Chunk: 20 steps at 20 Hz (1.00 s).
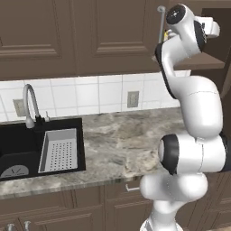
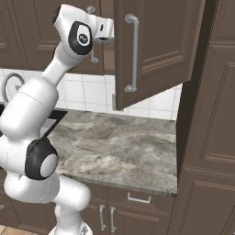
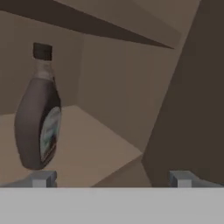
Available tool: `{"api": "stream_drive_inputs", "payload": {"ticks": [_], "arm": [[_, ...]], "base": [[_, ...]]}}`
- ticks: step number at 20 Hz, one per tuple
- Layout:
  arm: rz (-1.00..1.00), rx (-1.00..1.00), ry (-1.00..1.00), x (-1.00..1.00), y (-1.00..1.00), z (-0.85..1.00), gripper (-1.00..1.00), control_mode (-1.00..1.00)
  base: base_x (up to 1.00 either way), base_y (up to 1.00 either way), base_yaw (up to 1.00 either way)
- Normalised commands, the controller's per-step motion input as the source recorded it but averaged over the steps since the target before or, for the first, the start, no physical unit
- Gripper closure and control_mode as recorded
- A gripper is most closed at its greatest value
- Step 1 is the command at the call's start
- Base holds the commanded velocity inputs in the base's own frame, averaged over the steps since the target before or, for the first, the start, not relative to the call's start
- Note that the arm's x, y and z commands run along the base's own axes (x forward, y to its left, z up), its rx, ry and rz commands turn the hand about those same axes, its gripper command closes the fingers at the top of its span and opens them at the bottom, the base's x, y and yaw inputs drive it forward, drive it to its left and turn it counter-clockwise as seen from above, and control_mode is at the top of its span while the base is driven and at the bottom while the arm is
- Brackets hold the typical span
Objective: Move the mustard and syrup bottle from the cabinet to the dining counter.
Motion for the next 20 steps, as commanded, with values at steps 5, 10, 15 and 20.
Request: {"api": "stream_drive_inputs", "payload": {"ticks": [5,10,15,20], "arm": [[-0.24,0.0,0.0,0.0,-0.8,-0.1,-1.0,-1.0],[-0.26,0.0,0.0,-0.19,-0.86,-0.08,-1.0,-1.0],[-0.31,0.0,-0.01,-0.74,-0.99,-0.05,-1.0,-1.0],[-0.3,0.0,-0.01,-0.75,-0.93,0.0,-1.0,-1.0]], "base": [[0.0,0.0,0.0],[0.0,0.0,0.0],[0.0,0.0,0.0],[0.0,0.0,0.0]]}}
